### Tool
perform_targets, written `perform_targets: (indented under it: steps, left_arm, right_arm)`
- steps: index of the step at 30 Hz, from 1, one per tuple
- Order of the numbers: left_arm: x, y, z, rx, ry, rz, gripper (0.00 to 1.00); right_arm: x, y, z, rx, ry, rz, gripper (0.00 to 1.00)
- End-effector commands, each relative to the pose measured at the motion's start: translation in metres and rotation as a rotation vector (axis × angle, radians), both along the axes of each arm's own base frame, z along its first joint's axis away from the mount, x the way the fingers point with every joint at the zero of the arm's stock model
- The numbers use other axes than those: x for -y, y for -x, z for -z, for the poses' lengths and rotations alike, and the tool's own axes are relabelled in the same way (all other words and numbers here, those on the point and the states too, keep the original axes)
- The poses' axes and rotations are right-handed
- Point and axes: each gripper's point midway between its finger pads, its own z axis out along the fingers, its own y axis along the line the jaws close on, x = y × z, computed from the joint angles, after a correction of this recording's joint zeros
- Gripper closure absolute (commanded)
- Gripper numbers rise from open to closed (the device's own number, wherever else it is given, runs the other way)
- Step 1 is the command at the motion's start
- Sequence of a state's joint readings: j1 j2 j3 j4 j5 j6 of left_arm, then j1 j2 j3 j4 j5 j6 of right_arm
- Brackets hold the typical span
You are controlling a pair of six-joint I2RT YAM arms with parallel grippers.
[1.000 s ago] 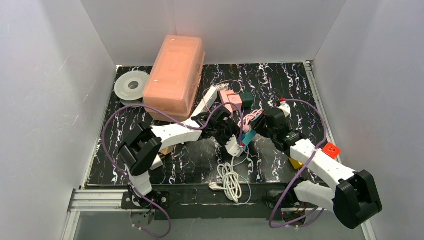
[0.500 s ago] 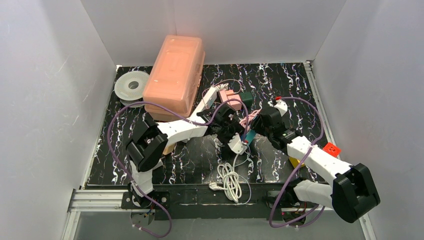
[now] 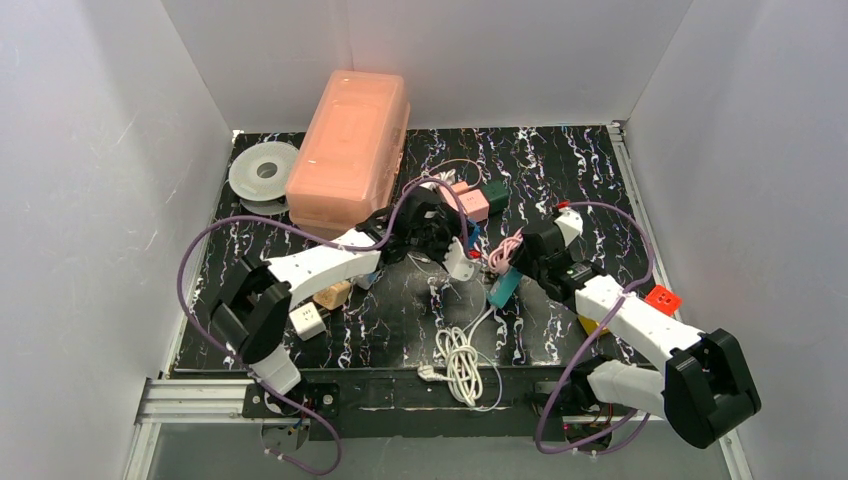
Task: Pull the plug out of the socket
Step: Remove the plug from the socket, then place the plug at the center of the board.
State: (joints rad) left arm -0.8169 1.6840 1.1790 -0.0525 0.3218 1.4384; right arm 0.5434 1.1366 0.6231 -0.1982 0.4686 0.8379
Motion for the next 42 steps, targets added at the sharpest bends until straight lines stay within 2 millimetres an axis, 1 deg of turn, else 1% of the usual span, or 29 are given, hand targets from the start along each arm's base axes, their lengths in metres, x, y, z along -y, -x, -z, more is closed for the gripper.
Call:
perform_targets:
  steps: [1,3,6,8,10,13,15,17,21,26,27,28,29,30,32,33,34,35,37,40,42]
  left_arm:
    - [-0.006,0.003,-0.044,0.068,0.111,-0.024,1.00]
    - [-0.011,0.013,-0.035,0.046,0.093,-0.023,1.00]
    - [-0.017,0.029,-0.029,0.015,0.085,-0.013,1.00]
    - [-0.023,0.046,-0.022,-0.036,0.063,-0.003,1.00]
    - [-0.031,0.066,-0.010,-0.085,0.026,0.019,1.00]
    - [-0.042,0.087,0.012,-0.125,-0.013,0.038,1.00]
    - [-0.046,0.098,0.026,-0.159,-0.034,0.030,1.00]
    - [-0.044,0.105,0.033,-0.197,-0.045,0.010,1.00]
    - [-0.038,0.109,0.051,-0.264,-0.088,-0.035,0.90]
    - [-0.036,0.103,0.077,-0.315,-0.145,-0.097,0.72]
    - [-0.038,0.102,0.082,-0.323,-0.165,-0.103,0.66]
    - [-0.040,0.105,0.087,-0.336,-0.189,-0.099,0.52]
    - [-0.043,0.109,0.092,-0.350,-0.215,-0.080,0.30]
    - [-0.044,0.110,0.094,-0.345,-0.224,-0.067,0.21]
    - [-0.042,0.109,0.091,-0.320,-0.212,-0.048,0.17]
    - [-0.041,0.108,0.088,-0.307,-0.211,-0.038,0.04]
    - [-0.041,0.105,0.084,-0.293,-0.214,-0.037,0.02]
    - [-0.041,0.102,0.081,-0.277,-0.215,-0.036,0.02]
    - [-0.039,0.099,0.068,-0.261,-0.194,-0.043,0.02]
    - [-0.040,0.101,0.044,-0.256,-0.178,-0.031,0.02]
    - [-0.041,0.102,0.023,-0.260,-0.153,-0.043,0.02]
  right_arm:
    - [0.021,0.026,0.021,-0.088,0.110,-0.037,0.99]
    - [0.020,0.023,0.011,-0.066,0.090,-0.035,0.99]
    - [0.023,0.018,-0.004,-0.032,0.073,-0.029,0.99]
    - [0.025,0.017,-0.013,-0.014,0.053,-0.025,0.99]
    - [0.026,0.015,-0.020,0.005,0.027,-0.029,0.99]
    - [0.023,0.014,-0.030,0.032,-0.013,-0.057,0.99]
    - [0.020,0.012,-0.037,0.057,-0.028,-0.077,0.99]
    - [0.016,0.011,-0.043,0.070,-0.042,-0.103,0.99]
    - [0.007,0.008,-0.053,0.095,-0.069,-0.141,0.99]
    - [-0.003,0.009,-0.063,0.148,-0.112,-0.195,0.99]
    - [-0.005,0.009,-0.064,0.155,-0.120,-0.208,0.99]
    - [-0.007,0.010,-0.065,0.158,-0.126,-0.220,0.99]
    - [-0.008,0.010,-0.065,0.160,-0.132,-0.226,0.99]
    - [-0.009,0.010,-0.066,0.160,-0.134,-0.227,0.99]
    - [-0.009,0.010,-0.066,0.163,-0.136,-0.230,0.99]
    - [-0.010,0.009,-0.067,0.166,-0.137,-0.231,0.99]
    - [-0.010,0.009,-0.067,0.168,-0.136,-0.232,0.99]
    - [-0.010,0.008,-0.067,0.170,-0.136,-0.235,0.99]
    - [-0.011,0.008,-0.066,0.168,-0.134,-0.238,0.99]
    - [-0.011,0.007,-0.067,0.170,-0.133,-0.242,0.99]
    - [-0.011,0.007,-0.067,0.172,-0.134,-0.240,0.99]
